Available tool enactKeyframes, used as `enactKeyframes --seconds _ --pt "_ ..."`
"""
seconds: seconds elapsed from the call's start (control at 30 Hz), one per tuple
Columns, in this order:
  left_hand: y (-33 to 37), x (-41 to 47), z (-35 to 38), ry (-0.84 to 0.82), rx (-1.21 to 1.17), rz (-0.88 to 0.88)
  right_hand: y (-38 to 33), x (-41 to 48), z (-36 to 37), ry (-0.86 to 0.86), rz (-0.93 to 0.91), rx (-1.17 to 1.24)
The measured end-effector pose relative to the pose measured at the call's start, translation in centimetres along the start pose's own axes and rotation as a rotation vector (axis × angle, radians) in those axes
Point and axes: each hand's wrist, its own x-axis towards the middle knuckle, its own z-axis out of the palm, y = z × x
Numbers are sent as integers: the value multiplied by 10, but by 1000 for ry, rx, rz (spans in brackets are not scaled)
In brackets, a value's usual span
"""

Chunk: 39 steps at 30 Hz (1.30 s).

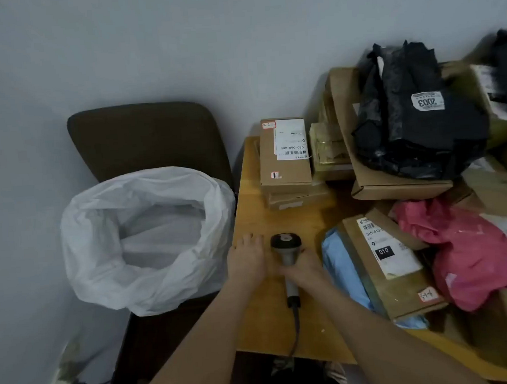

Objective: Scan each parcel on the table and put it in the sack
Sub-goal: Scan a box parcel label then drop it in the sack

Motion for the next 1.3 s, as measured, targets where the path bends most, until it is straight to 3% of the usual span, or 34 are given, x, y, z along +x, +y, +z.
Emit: enactKeyframes --seconds 0.23,0.6,0.93,1.3 --pt "-9 8 7 -95 -140 -89 2 19 15 -39 12 26" --pt "-8 17 -24 2 -163 -60 -9 -3 -13 33 -114 -55" --pt "17 28 -93 228 -303 -79 -40 -50 -80 134 -215 317" --pt "66 43 -149 293 -435 -50 -64 -95 -172 265 -353 542"
